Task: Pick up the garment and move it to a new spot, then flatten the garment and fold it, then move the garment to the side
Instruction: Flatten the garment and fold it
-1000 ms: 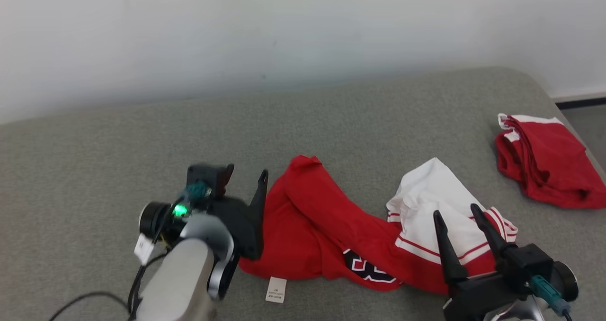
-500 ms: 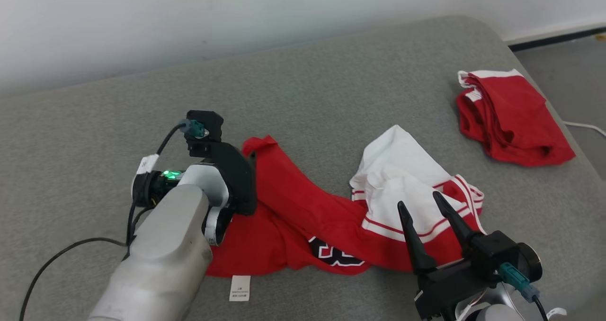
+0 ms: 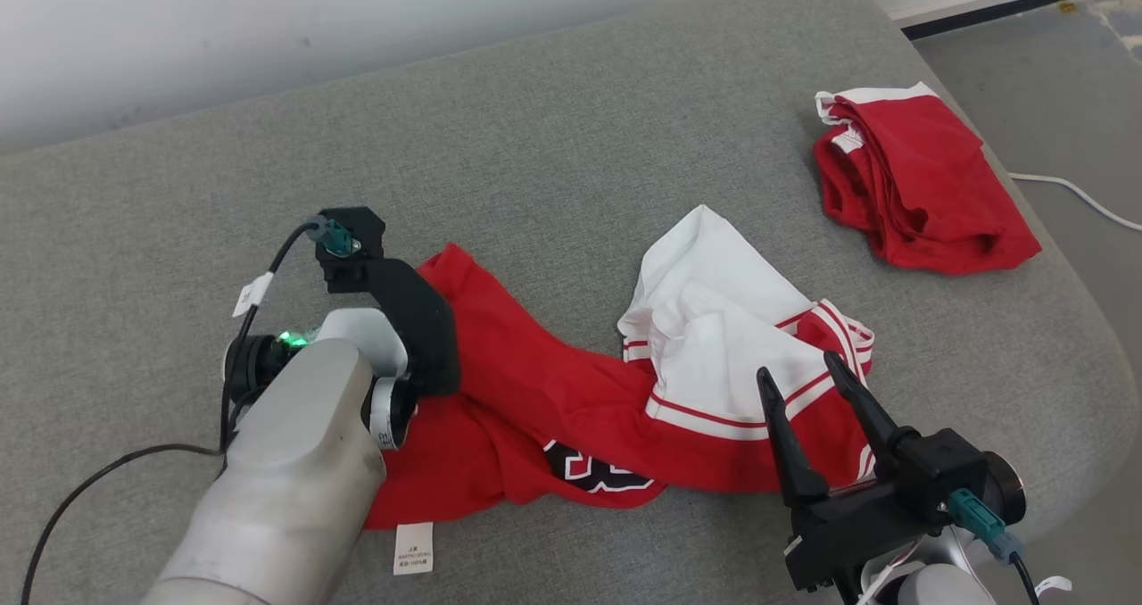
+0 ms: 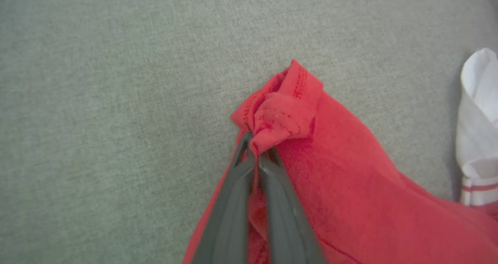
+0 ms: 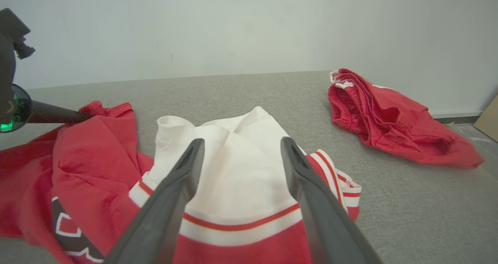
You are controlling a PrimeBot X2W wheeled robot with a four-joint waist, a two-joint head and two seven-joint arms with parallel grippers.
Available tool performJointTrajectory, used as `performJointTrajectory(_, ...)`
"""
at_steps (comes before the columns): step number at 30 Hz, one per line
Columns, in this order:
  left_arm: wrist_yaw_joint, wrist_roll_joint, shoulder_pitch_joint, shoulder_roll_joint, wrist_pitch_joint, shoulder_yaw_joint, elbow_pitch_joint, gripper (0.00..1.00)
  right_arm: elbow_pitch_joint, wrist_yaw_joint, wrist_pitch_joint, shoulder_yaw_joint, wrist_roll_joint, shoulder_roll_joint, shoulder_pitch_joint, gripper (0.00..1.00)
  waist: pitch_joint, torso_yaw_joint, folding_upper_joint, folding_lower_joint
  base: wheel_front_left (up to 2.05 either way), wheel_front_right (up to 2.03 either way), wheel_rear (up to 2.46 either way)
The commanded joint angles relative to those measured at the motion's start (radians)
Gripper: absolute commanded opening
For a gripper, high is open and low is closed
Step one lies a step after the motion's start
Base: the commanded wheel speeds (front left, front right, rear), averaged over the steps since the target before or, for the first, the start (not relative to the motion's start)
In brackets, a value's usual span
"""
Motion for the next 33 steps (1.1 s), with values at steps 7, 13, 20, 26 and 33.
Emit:
performJointTrajectory(7, -0.014, 0.005, -0.082, 0.009, -0.370, 0.047, -0.071, 0.00, 0.006, 0.000, -0.010, 0.006, 0.009, 0.007, -0.012, 1.00, -0.004, 0.006, -0.0002, -0.0001, 0.00, 0.00, 0.00)
performJointTrajectory(13, -0.047, 0.037, -0.152, 0.015, -0.532, 0.070, -0.111, 0.00, 0.012, 0.000, -0.012, 0.003, 0.012, 0.004, -0.009, 1.00, -0.013, 0.005, -0.0002, -0.0001, 0.00, 0.00, 0.00)
performJointTrajectory(20, -0.036, 0.034, -0.030, 0.010, -0.537, 0.105, -0.085, 0.00, 0.013, 0.001, -0.013, -0.034, 0.013, 0.003, 0.016, 1.00, -0.027, 0.066, -0.0002, -0.0001, 0.00, 0.00, 0.00)
performJointTrajectory(26, -0.052, -0.011, 0.104, 0.006, -0.537, 0.123, -0.011, 0.00, 0.016, 0.001, -0.004, -0.019, 0.017, 0.006, 0.026, 1.00, -0.057, 0.129, -0.0002, -0.0001, 0.00, 0.00, 0.00)
performJointTrajectory(33, -0.066, -0.030, 0.214, 0.003, -0.537, 0.161, -0.054, 0.00, 0.020, 0.000, 0.006, -0.017, 0.021, 0.003, 0.037, 1.00, -0.096, 0.173, -0.0002, -0.0001, 0.00, 0.00, 0.00)
